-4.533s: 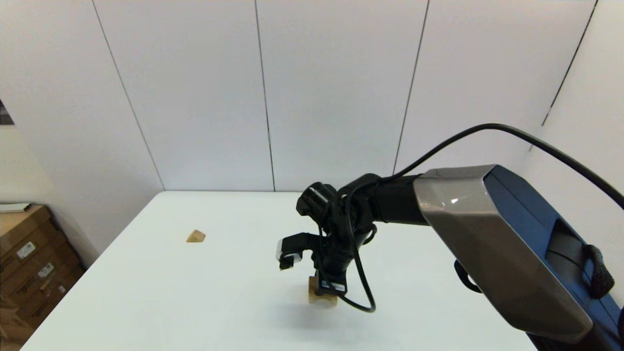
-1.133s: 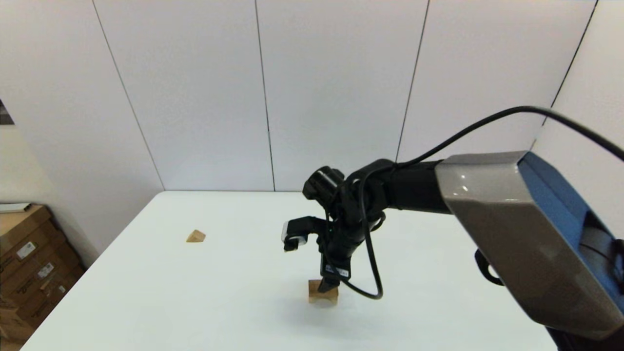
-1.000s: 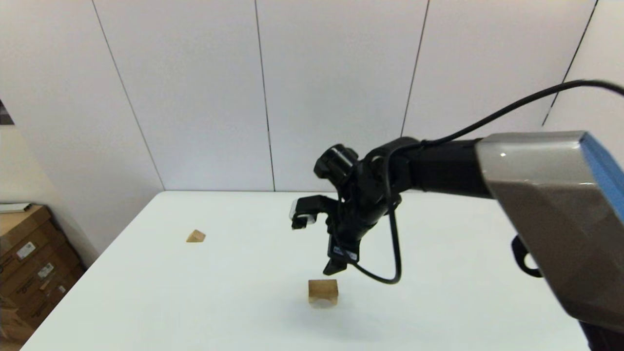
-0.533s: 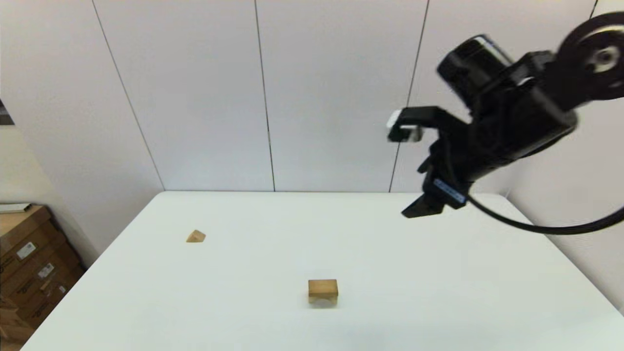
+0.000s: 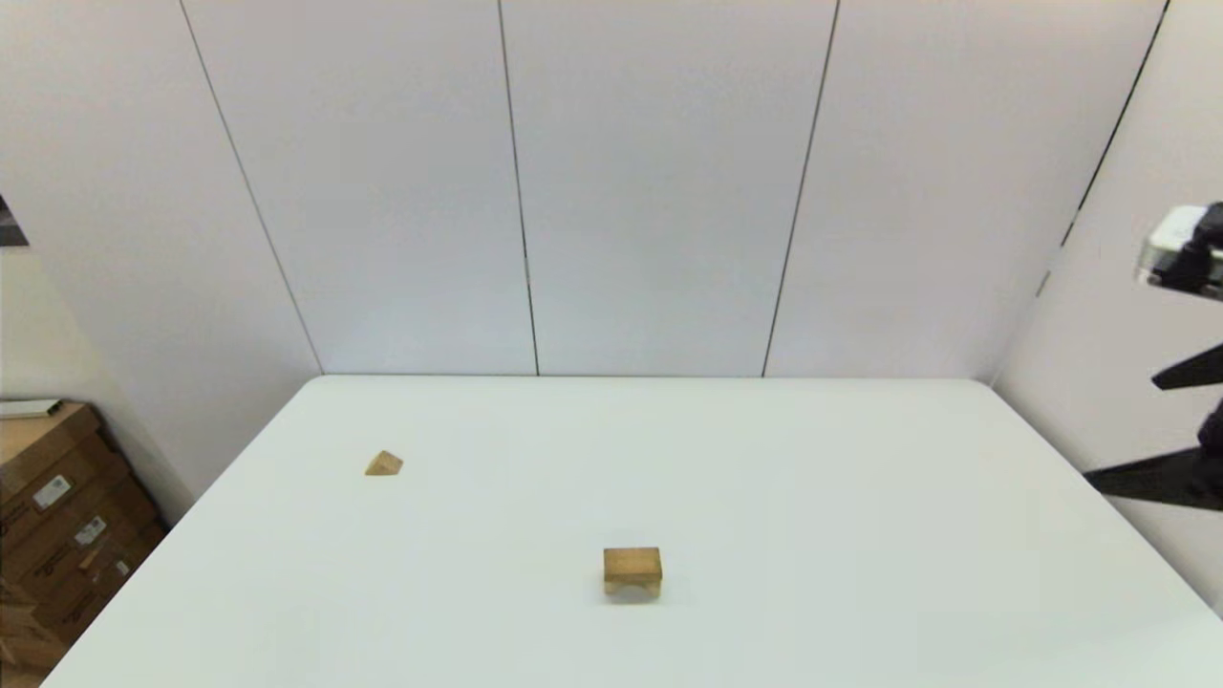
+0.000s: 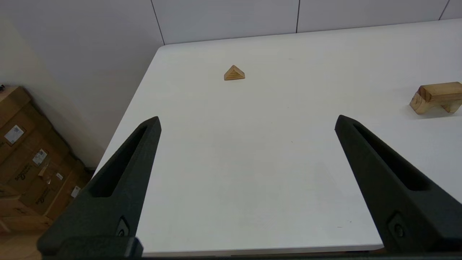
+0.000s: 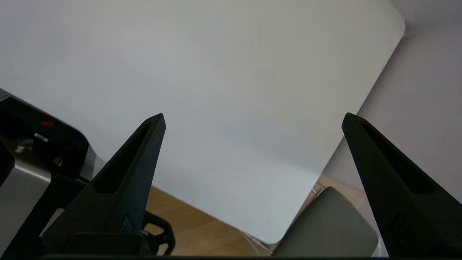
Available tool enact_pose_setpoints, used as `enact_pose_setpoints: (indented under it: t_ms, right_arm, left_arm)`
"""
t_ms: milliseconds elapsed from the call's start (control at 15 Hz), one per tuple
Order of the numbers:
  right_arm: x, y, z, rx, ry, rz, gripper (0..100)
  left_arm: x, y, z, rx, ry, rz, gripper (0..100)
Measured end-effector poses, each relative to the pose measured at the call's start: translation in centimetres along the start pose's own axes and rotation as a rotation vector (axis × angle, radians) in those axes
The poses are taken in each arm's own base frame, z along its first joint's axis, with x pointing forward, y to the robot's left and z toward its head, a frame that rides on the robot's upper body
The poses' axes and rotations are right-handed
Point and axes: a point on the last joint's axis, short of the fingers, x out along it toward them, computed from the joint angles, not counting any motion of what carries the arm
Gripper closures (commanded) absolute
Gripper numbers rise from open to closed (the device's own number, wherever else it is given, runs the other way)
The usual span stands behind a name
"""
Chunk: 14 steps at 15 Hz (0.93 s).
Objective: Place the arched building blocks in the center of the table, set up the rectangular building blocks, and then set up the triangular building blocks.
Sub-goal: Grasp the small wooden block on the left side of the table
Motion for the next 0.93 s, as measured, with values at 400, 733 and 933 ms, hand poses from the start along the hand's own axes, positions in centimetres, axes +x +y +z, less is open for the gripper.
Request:
enact_pose_setpoints:
  t_ms: [400,733,933]
  right_arm:
    - [-1.3,4.2,-7.4,0.026,-0.300,-0.186,0]
    - [-2.0,7.9,-13.5,0.113,-0.491,-0.288,0]
    - [-0.9,10.1,-17.0,0.177,-0.540,-0.310,0]
  left_arm:
    - [0.0,0.0,0.0,0.000,0.000,0.000,0]
    - [0.0,0.0,0.0,0.000,0.000,0.000,0]
    - [0.0,0.0,0.0,0.000,0.000,0.000,0]
